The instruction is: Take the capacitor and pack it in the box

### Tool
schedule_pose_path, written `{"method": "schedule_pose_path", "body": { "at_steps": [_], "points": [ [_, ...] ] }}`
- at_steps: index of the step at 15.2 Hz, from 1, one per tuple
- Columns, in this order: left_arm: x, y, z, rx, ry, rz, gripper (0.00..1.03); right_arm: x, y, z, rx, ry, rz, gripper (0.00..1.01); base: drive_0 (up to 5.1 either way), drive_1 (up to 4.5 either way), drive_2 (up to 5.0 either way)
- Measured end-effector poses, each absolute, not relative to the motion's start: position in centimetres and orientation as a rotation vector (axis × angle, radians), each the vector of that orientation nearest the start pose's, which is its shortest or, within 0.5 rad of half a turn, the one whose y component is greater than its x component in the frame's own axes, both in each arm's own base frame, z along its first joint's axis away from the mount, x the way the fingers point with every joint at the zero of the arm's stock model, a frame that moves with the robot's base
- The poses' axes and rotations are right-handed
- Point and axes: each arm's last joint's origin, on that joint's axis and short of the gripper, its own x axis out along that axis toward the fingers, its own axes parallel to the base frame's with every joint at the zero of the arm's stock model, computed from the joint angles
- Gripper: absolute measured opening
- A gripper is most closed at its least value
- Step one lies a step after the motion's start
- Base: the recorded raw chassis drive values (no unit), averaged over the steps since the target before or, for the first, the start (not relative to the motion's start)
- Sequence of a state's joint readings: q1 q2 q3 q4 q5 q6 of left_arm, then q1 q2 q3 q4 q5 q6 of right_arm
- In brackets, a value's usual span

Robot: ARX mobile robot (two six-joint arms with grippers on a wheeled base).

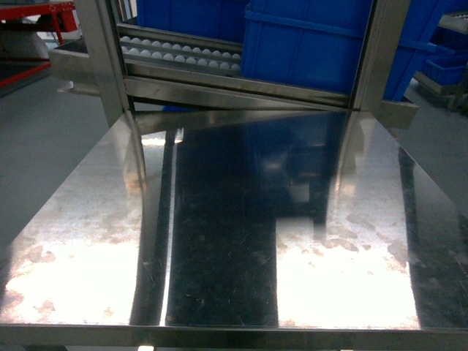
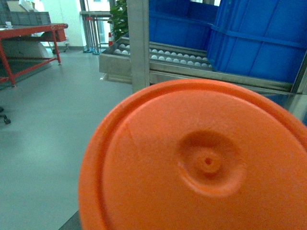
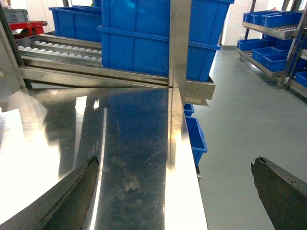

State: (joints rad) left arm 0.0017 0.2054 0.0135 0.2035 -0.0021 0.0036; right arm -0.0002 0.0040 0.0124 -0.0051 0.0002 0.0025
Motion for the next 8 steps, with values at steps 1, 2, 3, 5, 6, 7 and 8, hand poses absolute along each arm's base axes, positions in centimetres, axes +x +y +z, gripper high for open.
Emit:
{"method": "schedule_pose_path", "body": {
  "at_steps": [1,2,3,5,6,7,8],
  "points": [
    [10.9,0.0,17.0,0.004,-0.011,0.004,0.44,9.7,0.0,16.7,0.002,-0.003,0.0,0.98,0.0,0.0,0.0],
    [10.8,0.0,17.1,0.004,-0.014,0.004,0.44,9.7,0.0,16.7,0.002,-0.003,0.0,0.98,0.0,0.0,0.0],
    [10.4,0.0,16.8,0.004,0.013,0.004,0.44,9.7,0.0,16.7,0.003,-0.003,0.0,0.98,0.0,0.0,0.0],
    [9.7,0.0,17.0,0.004,-0.025,0.002,0.44,9.7,0.0,16.7,0.002,-0.003,0.0,0.98,0.0,0.0,0.0],
    [9.7,0.0,16.6,0.004,0.006,0.0,0.44,9.7,0.0,16.7,0.003,-0.004,-0.001,0.98,0.0,0.0,0.0],
    [9.7,0.0,16.7,0.004,-0.004,0.002,0.44,9.7,0.0,16.7,0.002,-0.002,0.0,0.98,0.0,0.0,0.0],
    [9.7,0.0,16.7,0.004,0.002,0.002,0.44,9.7,0.0,16.7,0.002,-0.004,0.0,0.98,0.0,0.0,0.0]
  ]
}}
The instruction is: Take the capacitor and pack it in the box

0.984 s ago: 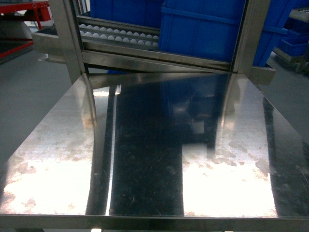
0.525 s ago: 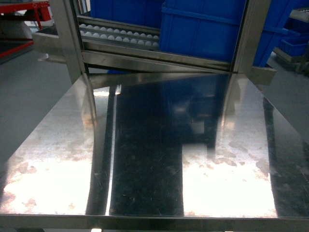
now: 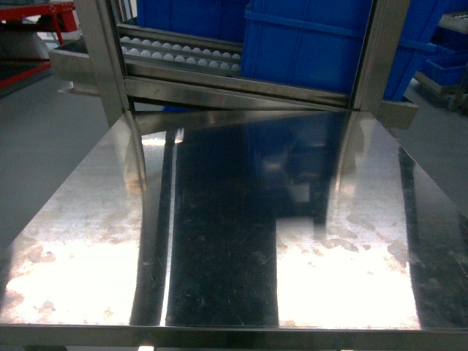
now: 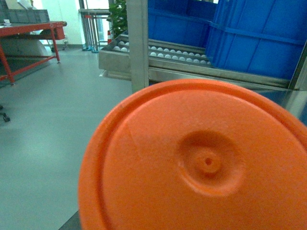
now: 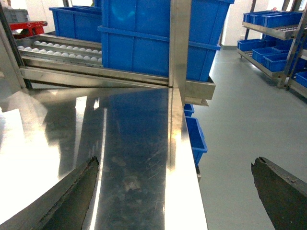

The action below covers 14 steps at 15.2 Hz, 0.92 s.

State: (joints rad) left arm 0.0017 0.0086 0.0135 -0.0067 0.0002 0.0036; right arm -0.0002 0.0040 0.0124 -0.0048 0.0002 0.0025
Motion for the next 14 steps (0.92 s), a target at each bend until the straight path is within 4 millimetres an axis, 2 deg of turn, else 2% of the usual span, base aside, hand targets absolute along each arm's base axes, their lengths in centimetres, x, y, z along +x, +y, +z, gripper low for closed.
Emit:
{"method": "schedule_pose_path", "body": {
  "at_steps": [14],
  "points": [
    [9.74,0.02,16.69,0.004,0.001,0.002,0.44,9.72,0.0,16.69,0.002,-0.003,0.0,0.98,0.0,0.0,0.0]
  ]
}}
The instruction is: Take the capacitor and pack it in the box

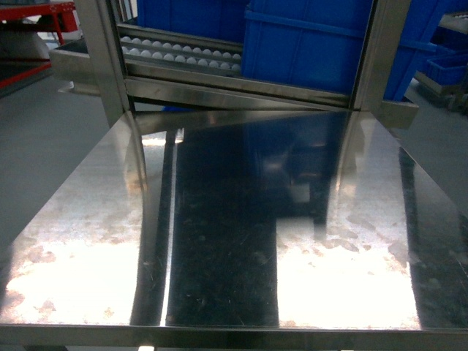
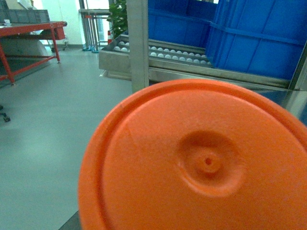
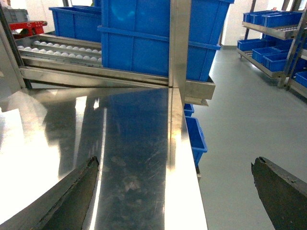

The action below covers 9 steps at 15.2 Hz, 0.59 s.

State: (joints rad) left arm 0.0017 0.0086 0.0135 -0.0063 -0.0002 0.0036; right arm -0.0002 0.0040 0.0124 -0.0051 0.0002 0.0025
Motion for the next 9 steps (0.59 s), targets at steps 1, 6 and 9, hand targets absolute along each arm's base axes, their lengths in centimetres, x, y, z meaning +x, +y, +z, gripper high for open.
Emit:
{"method": "schedule_pose_path", "body": {
  "at_steps": [1,6,9],
  "points": [
    [9.74,0.02,16.69,0.004,0.001,0.002,0.44,9.72,0.0,16.69,0.003,-0.003,0.0,0.98,0.0,0.0,0.0],
    [9.74,0.02,16.71,0.003,-0.002,0.002,0.44,9.72,0.0,16.72,0.003,-0.006,0.0,0.98,0.0,0.0,0.0],
    [9.74,0.02,16.71,0.004,-0.001,0.002,0.44,9.72,0.0,16.7,0.002,-0.004,0.0,0.98,0.0,0.0,0.0]
  ]
}}
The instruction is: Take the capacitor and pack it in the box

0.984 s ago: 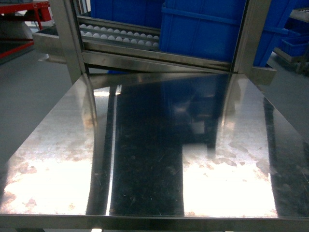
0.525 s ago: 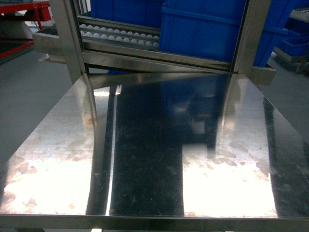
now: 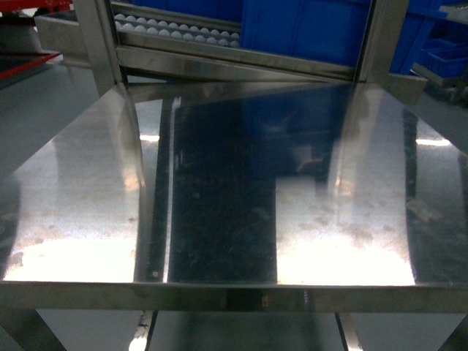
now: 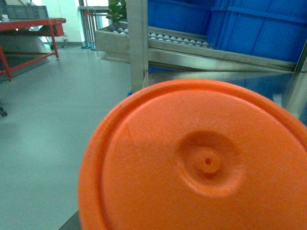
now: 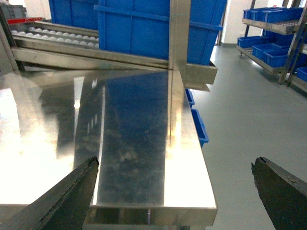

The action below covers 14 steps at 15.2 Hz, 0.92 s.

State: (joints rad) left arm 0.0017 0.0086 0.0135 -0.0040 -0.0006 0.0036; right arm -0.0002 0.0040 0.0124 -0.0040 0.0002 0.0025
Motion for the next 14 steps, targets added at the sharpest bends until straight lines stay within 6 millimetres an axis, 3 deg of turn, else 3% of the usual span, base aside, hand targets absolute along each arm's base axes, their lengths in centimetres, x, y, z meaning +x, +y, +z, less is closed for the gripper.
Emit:
{"method": "schedule_pose_path", "body": {
  "at_steps": [14],
  "points": [
    [9.74,0.02,16.68,0.003,0.002,0.002,0.44,9.72,0.0,16.7,0.002,-0.004,-0.001,0.98,0.0,0.0,0.0]
  ]
}}
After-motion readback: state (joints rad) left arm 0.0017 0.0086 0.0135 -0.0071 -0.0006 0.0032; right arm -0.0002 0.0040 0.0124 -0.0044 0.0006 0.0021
